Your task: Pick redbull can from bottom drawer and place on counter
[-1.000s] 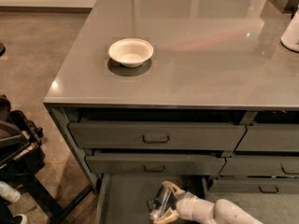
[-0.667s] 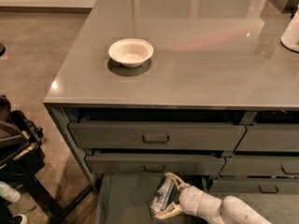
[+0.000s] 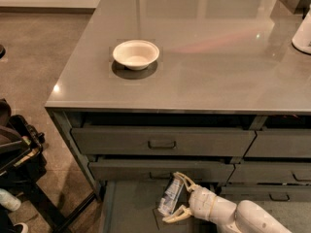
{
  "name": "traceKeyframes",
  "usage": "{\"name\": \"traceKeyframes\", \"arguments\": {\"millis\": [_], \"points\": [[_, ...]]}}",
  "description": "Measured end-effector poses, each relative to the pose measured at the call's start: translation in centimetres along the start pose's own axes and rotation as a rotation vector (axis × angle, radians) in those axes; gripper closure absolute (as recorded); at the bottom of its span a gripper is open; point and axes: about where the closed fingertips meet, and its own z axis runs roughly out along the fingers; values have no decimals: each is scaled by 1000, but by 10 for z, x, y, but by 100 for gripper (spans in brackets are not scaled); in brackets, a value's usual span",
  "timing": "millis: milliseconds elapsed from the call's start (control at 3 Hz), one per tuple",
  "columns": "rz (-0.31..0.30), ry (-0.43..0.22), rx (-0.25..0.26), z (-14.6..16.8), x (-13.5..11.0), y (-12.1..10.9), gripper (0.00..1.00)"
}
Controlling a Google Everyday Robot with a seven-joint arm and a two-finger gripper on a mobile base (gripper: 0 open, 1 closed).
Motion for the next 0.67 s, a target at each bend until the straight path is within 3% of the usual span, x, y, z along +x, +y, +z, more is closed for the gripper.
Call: {"name": "traceKeyframes", "arguments": {"millis": [333, 667], "points": [[-25, -28, 10, -2, -24, -7, 100], [-103, -60, 31, -10, -79, -17, 100]]}}
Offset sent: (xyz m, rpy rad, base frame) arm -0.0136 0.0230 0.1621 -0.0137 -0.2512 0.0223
